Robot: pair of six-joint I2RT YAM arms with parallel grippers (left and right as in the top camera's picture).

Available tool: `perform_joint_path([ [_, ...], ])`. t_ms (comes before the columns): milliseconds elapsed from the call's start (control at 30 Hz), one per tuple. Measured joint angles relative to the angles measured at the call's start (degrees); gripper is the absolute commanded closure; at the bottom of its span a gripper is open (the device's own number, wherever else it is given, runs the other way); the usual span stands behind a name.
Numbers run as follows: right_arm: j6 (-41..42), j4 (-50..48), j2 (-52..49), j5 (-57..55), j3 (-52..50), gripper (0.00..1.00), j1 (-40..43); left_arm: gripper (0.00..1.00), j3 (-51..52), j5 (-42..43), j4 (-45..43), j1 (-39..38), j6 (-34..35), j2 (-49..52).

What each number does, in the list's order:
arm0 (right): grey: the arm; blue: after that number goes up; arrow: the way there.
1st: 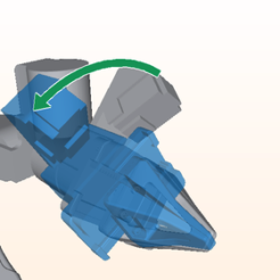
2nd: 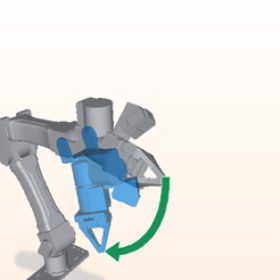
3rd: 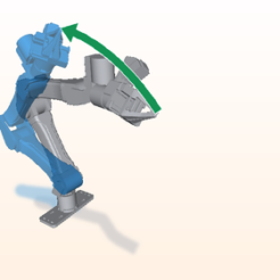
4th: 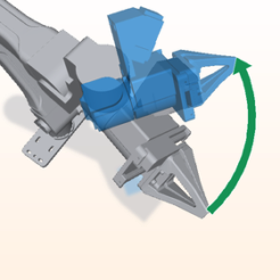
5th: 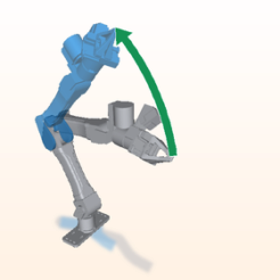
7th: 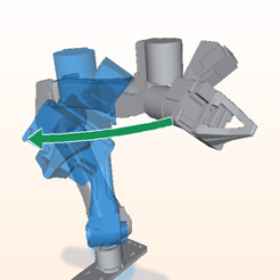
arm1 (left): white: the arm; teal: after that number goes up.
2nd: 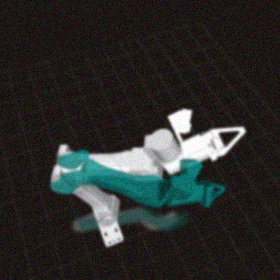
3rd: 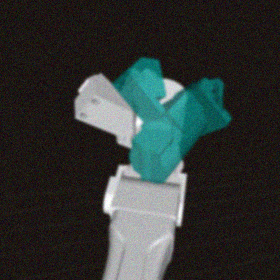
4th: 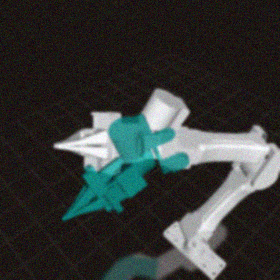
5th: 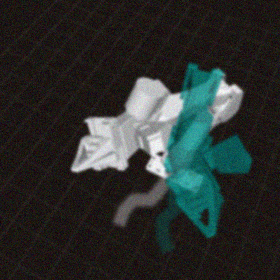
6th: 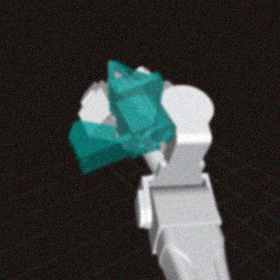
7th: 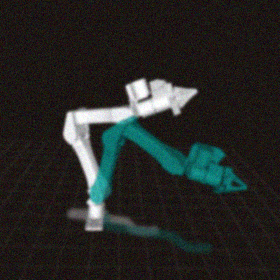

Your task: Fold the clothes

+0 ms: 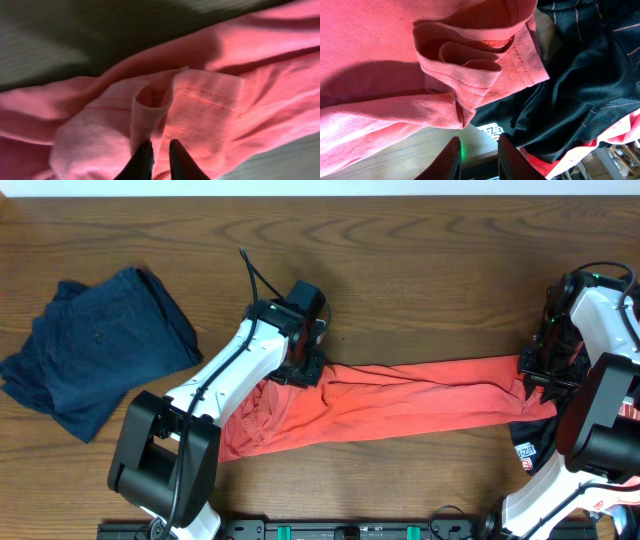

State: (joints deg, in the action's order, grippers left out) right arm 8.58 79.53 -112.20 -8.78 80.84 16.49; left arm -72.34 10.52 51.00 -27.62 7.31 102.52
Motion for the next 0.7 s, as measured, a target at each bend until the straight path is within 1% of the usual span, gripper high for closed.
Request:
perform_joint_path([
  [33,0.0,0.0,0.0,0.0,0.0,0.76,0.0,0.68,0.0,-0.7,0.0,0.0,0.1,0.0],
  [200,0.0,0.0,0.0,0.0,0.0,0.76,0.0,0.65,0.0,-2.2,-0.4,-0.1,0.2,0.0],
  [233,0.0,0.0,0.0,0.0,0.0,0.76,0.0,0.62,0.0,-2.3,-0.5,-0.2,0.2,0.0],
  [333,0.0,0.0,0.0,0.0,0.0,0.76,0.0,0.59,0.0,-2.9,-0.5,-0.3,0.2,0.0],
  [400,0.0,0.0,0.0,0.0,0.0,0.76,0.0,0.55,0.0,-3.6,-0.7,-0.3,0.2,0.0],
  [567,0.0,-0.1,0.0,0.0,0.0,0.76,0.0,0.55,0.0,-5.0,-0.9,-0.3,0.2,0.0],
  [600,0.0,-0.1,0.0,0.0,0.0,0.76,0.0,0.61,0.0,-5.0,-0.9,-0.3,0.2,0.0],
  [633,0.0,-0.1,0.0,0.0,0.0,0.76,0.0,0.71,0.0,-4.9,-0.9,-0.3,0.4,0.0],
  [667,0.0,-0.1,0.0,0.0,0.0,0.76,0.0,0.85,0.0,-4.7,-0.9,-0.3,0.3,0.0],
  [700,0.0,-0.1,0.0,0.0,0.0,0.76,0.0,0.94,0.0,-4.5,-0.9,-0.3,0.5,0.0],
])
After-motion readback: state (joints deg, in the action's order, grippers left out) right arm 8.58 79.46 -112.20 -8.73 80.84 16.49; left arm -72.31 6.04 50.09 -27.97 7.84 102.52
